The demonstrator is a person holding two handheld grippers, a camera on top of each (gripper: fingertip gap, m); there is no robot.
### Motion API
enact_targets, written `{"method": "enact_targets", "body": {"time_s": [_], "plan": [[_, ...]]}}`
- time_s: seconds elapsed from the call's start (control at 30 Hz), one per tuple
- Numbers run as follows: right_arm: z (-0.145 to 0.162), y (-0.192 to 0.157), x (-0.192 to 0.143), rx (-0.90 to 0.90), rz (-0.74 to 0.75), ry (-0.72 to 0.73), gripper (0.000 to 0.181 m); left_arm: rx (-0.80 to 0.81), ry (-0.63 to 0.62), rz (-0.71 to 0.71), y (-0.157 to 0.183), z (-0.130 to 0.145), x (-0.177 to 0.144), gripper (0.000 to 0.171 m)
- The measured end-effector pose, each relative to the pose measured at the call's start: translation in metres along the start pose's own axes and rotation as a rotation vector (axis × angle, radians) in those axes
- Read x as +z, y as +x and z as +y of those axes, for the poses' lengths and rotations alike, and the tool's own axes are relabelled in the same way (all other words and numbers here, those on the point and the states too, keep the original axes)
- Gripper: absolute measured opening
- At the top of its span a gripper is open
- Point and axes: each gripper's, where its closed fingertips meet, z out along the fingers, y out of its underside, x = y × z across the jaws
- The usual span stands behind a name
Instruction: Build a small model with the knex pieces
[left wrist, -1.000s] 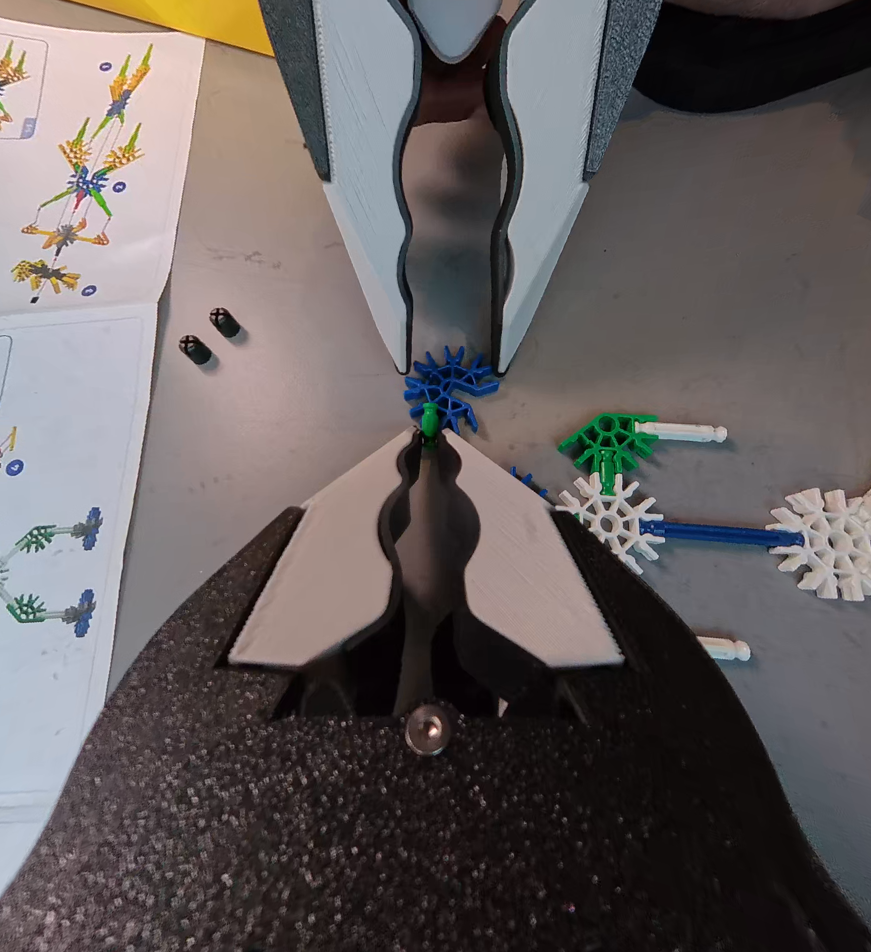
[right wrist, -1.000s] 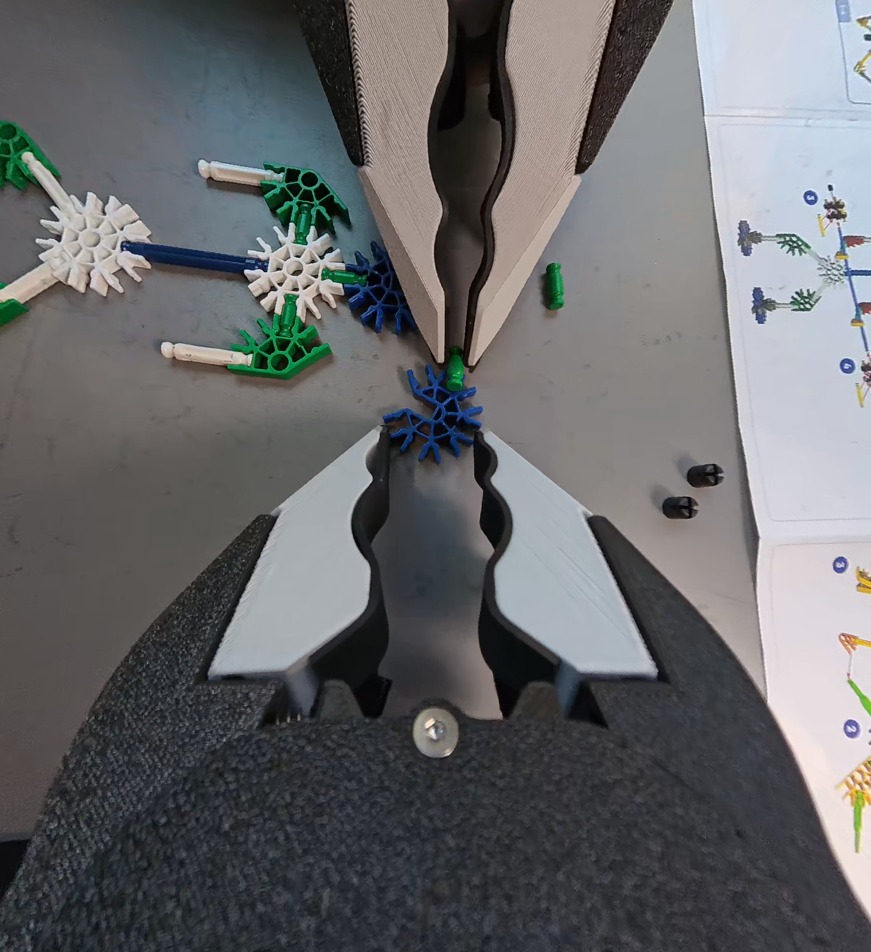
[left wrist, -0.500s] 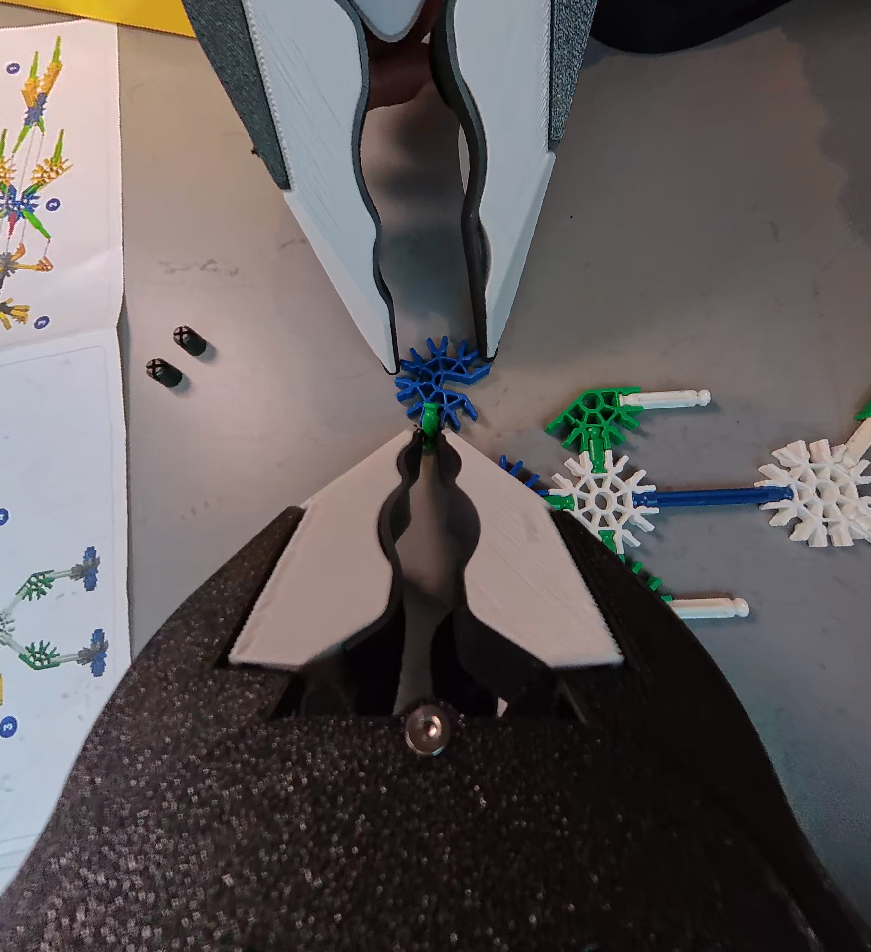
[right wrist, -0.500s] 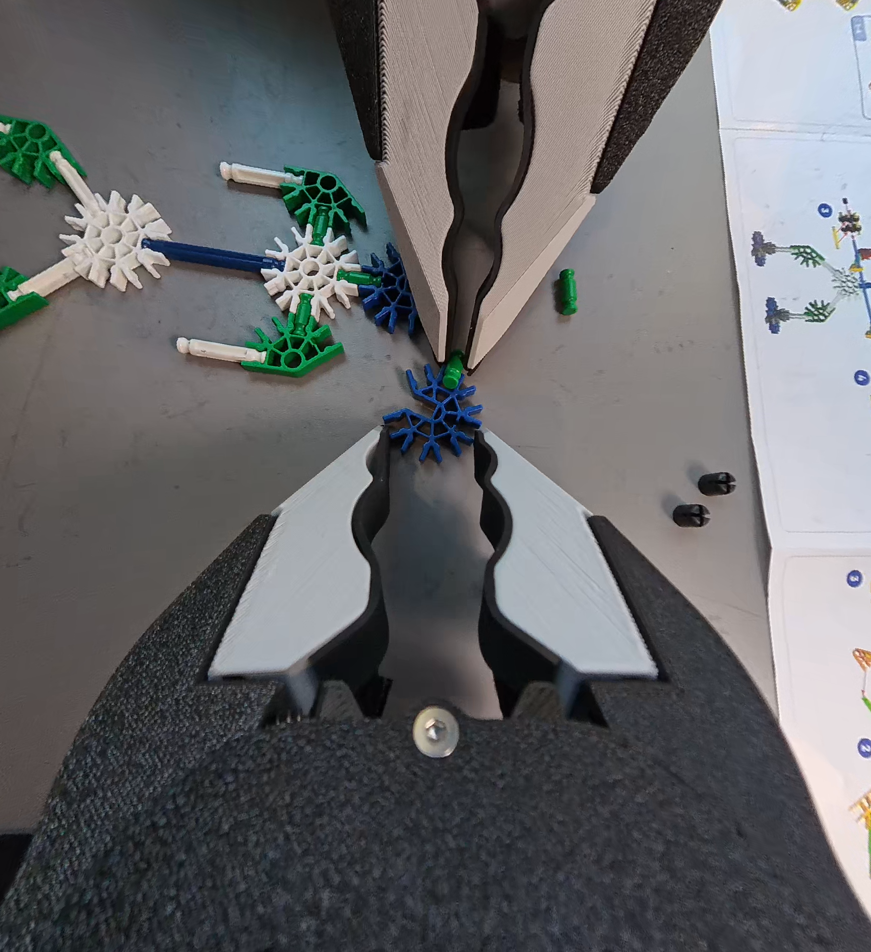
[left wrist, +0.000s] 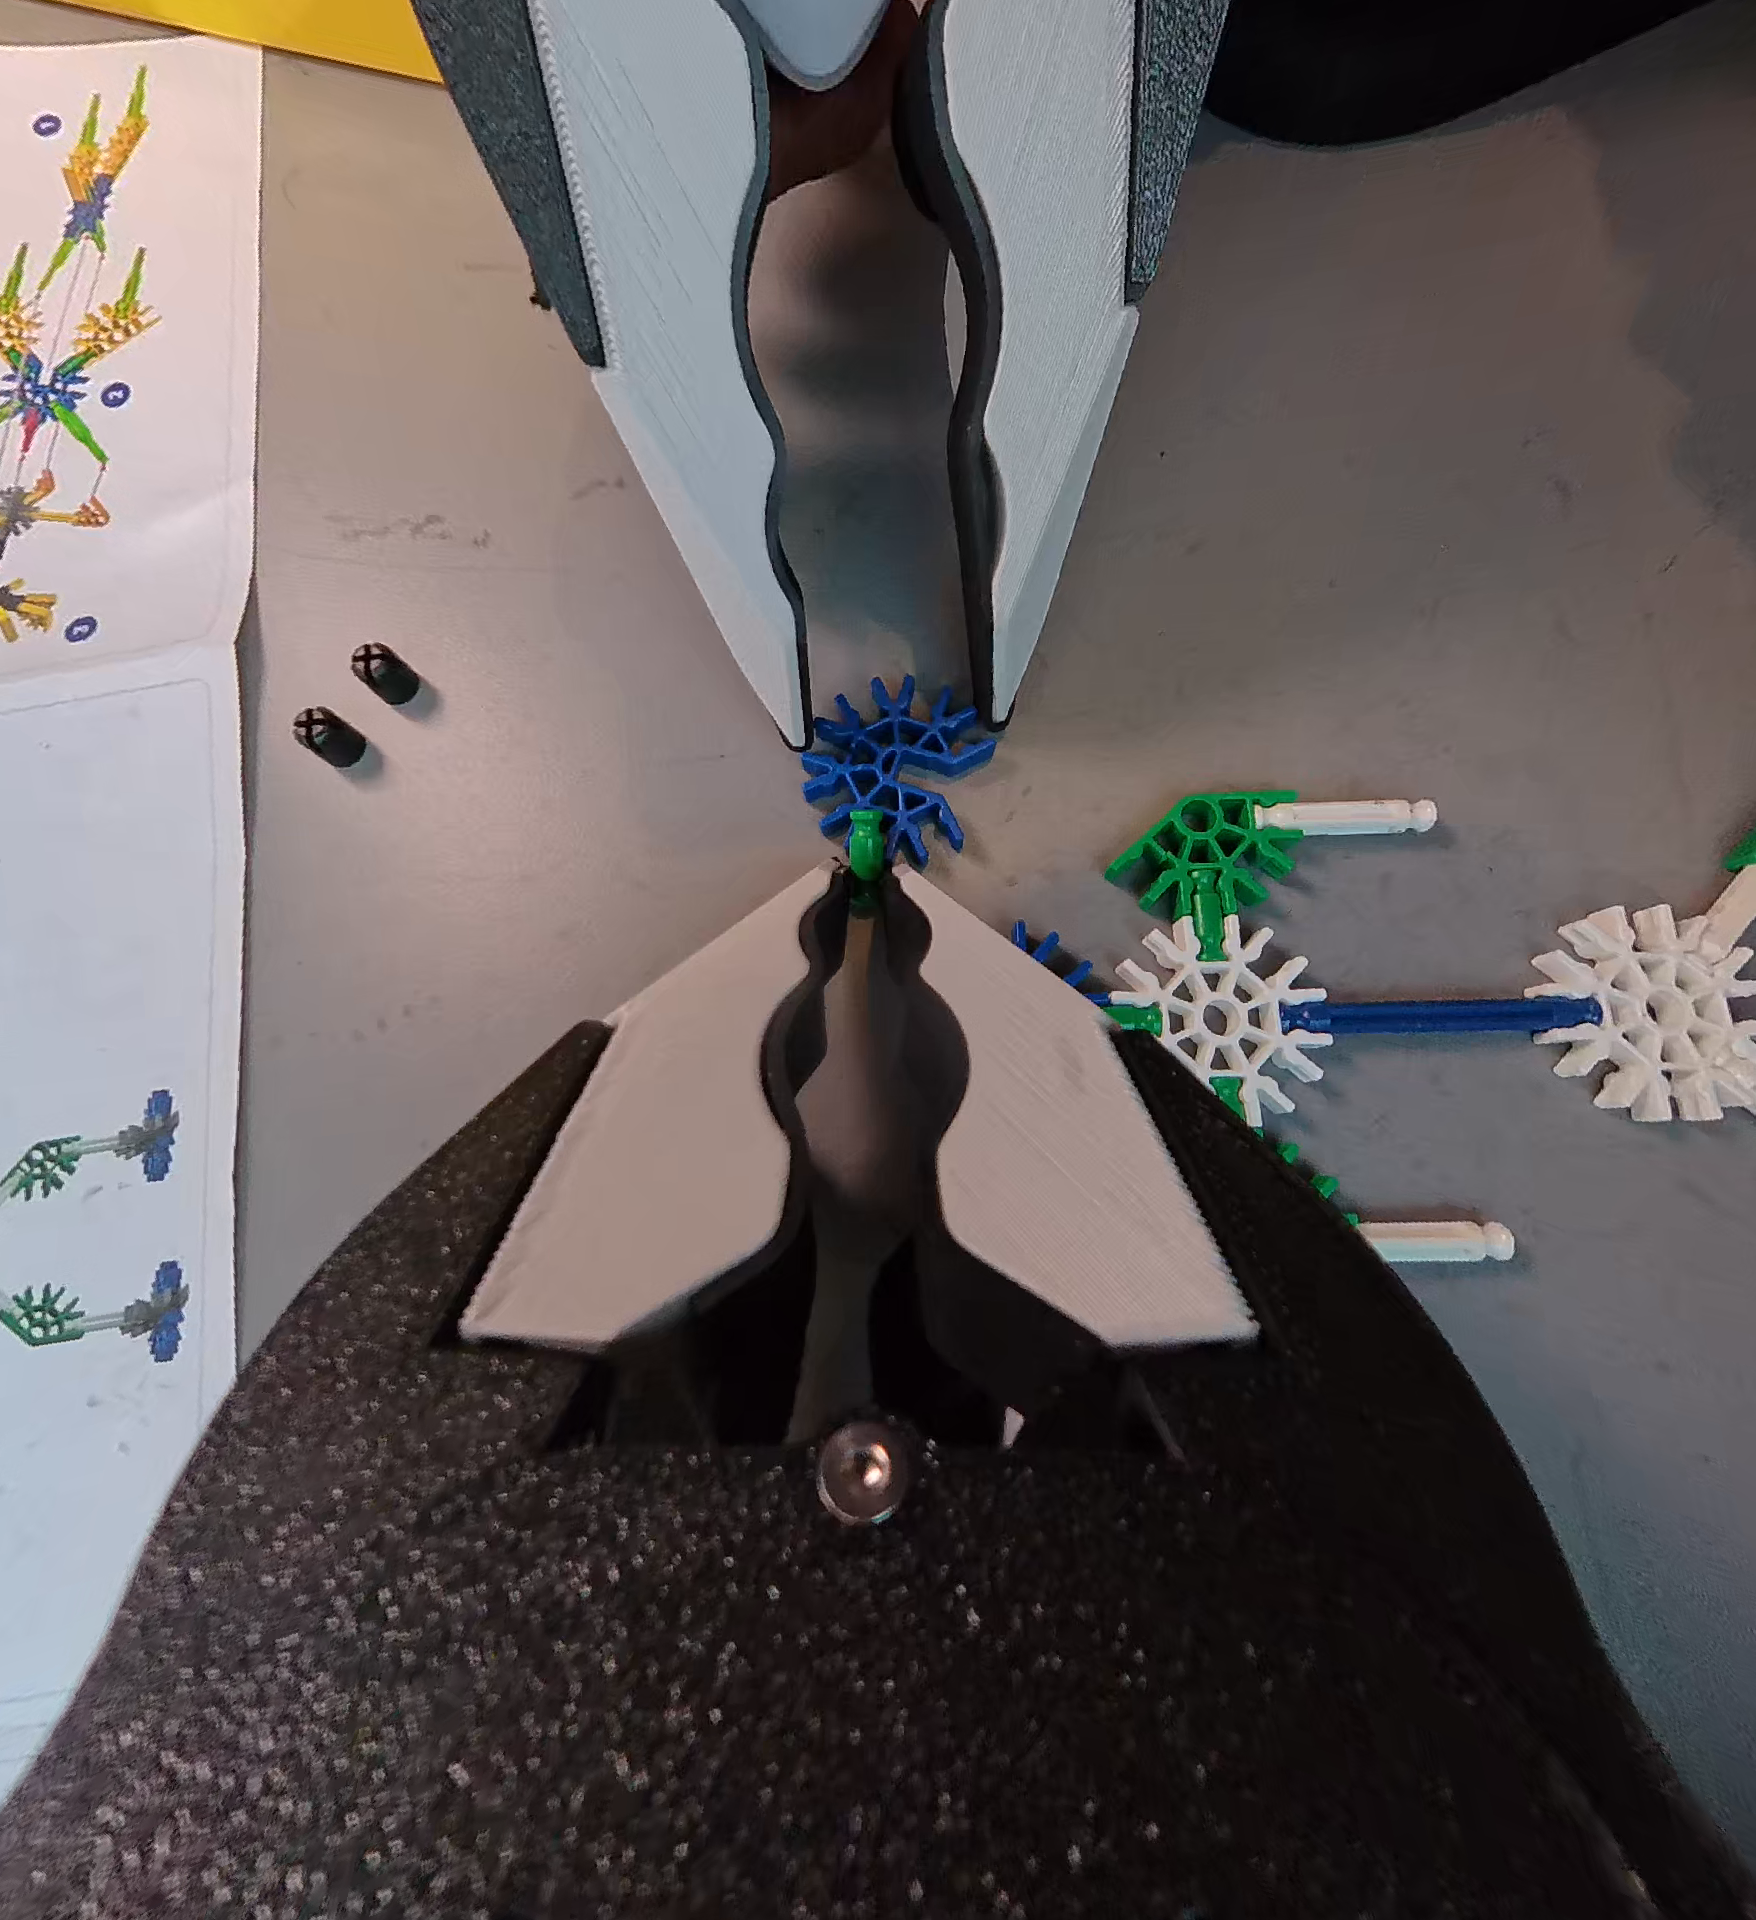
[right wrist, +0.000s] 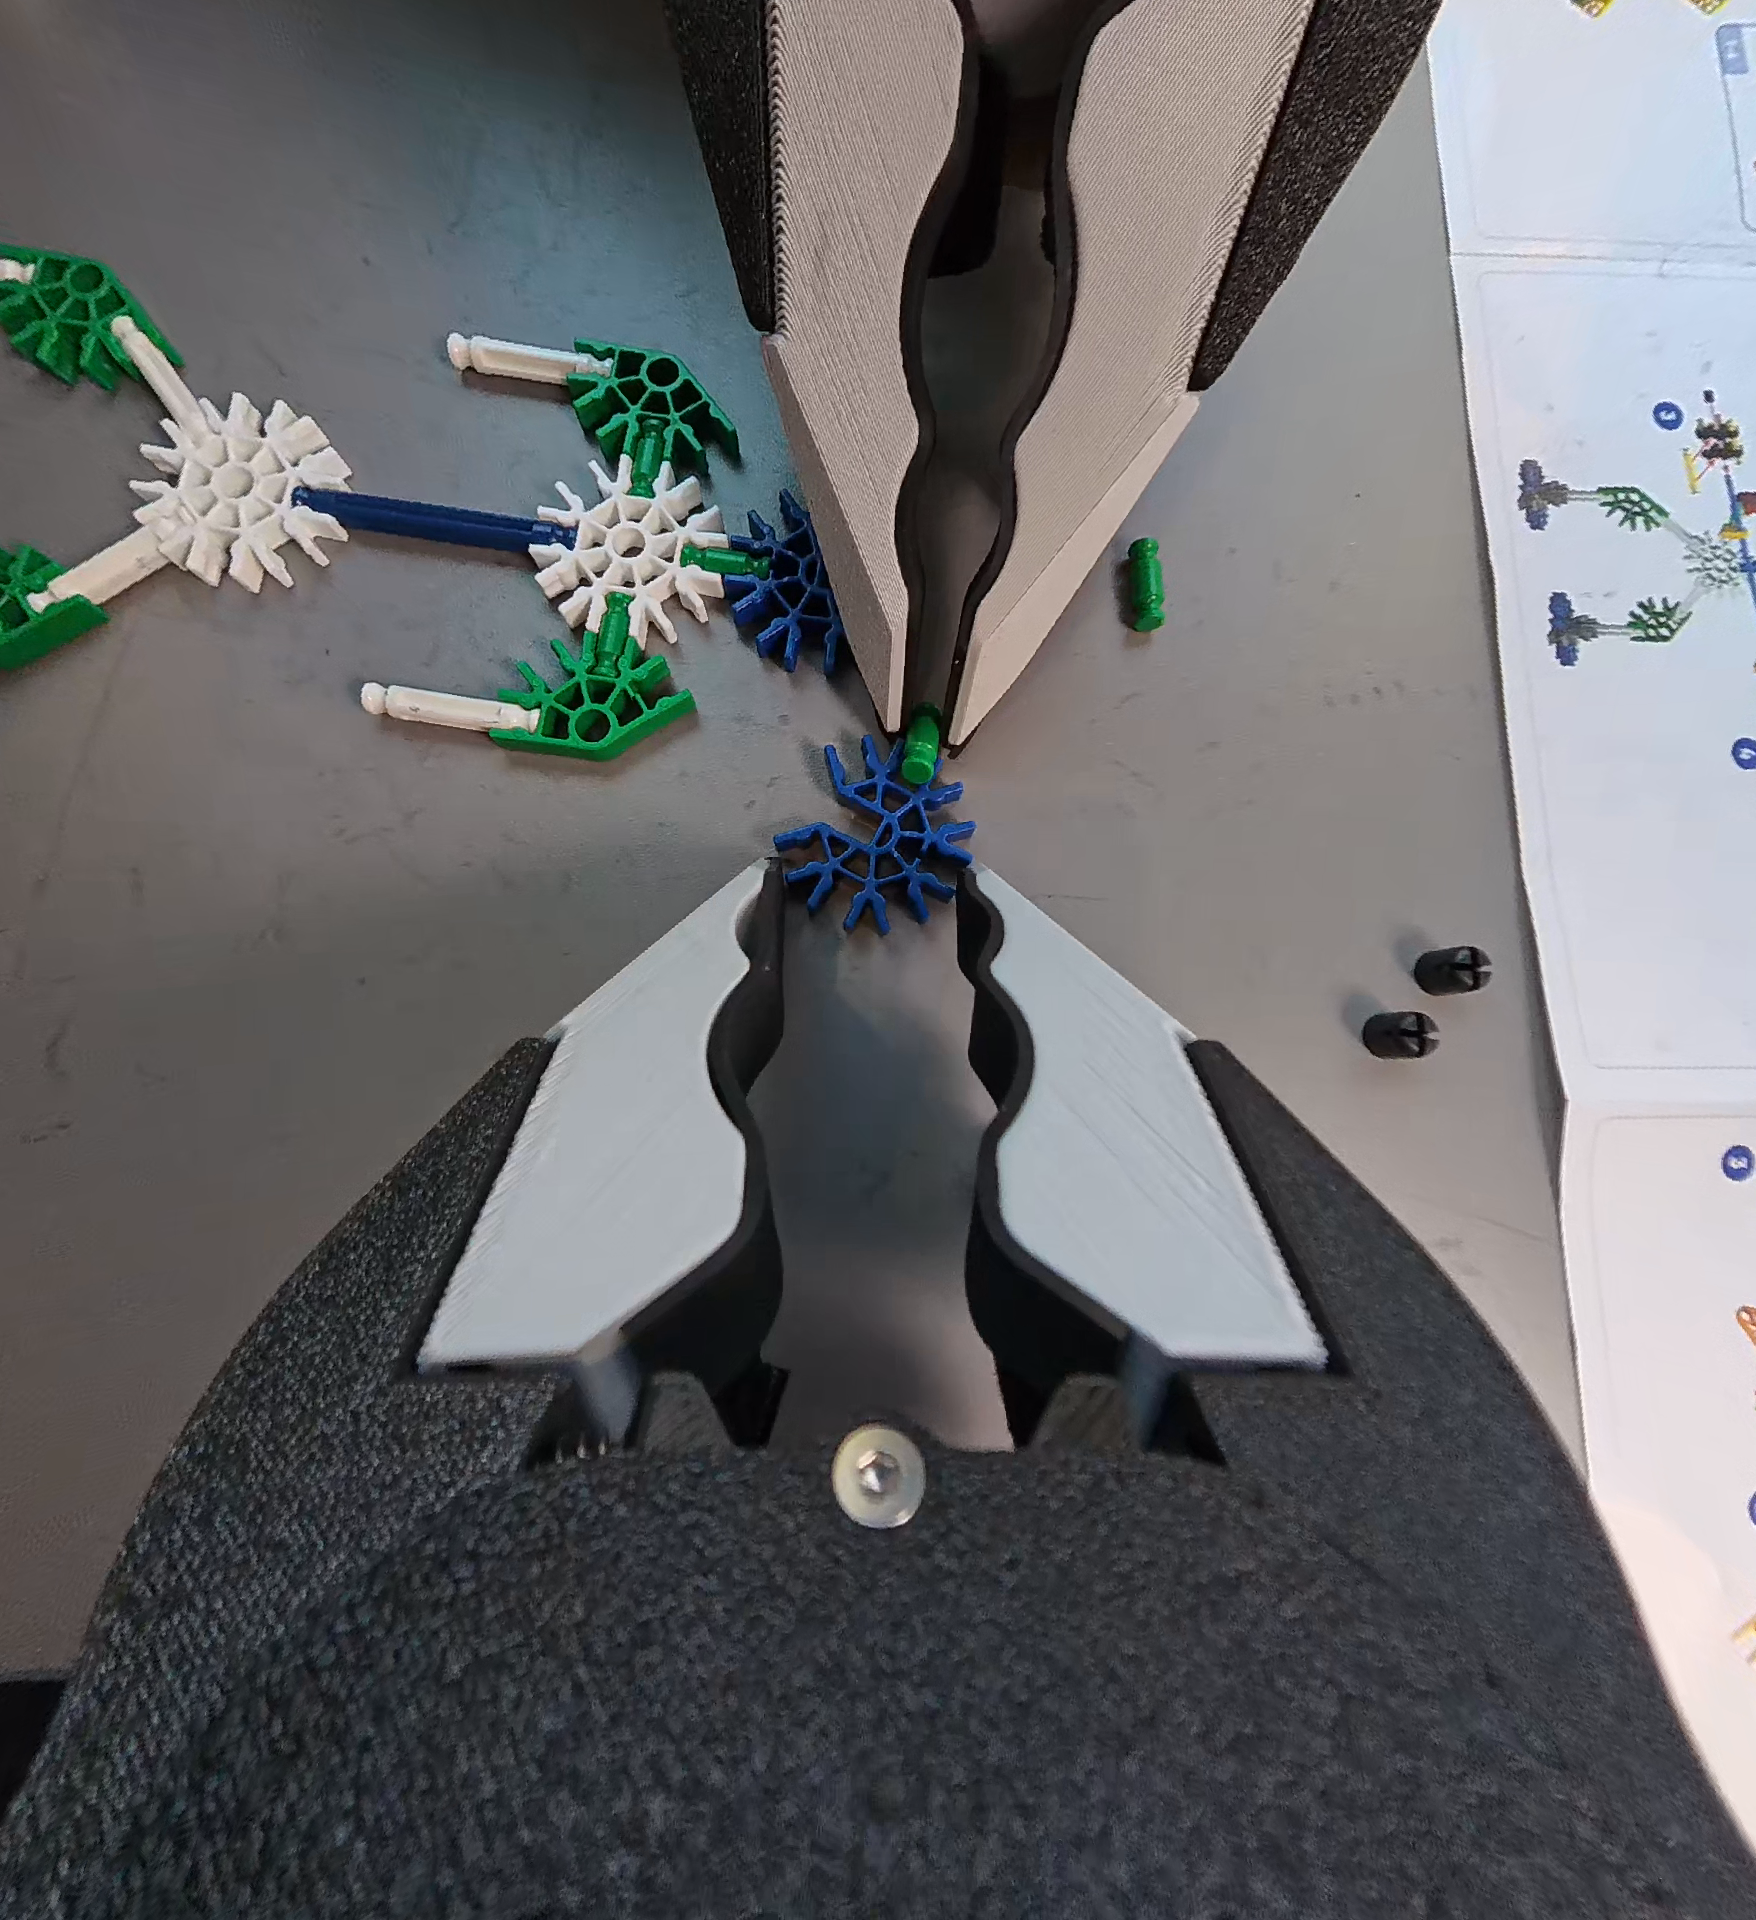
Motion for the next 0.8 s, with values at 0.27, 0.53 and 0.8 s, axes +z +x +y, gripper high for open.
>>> {"method": "enact_targets", "body": {"time_s": [0.27,0.53,0.8], "plan": [[-0.0002,0.0004,0.0,0.001,0.003,0.003,0.031,-0.015,0.014,0.003,0.0001,0.0,0.0,0.005],[-0.0006,0.0007,0.0001,0.005,0.003,0.01,0.031,-0.021,0.021,0.002,0.0003,-0.0002,0.0002,0.005],[-0.0006,0.0008,0.0,0.007,0.002,0.015,0.031,-0.031,0.027,0.004,0.0004,-0.0001,0.0001,0.005]]}}
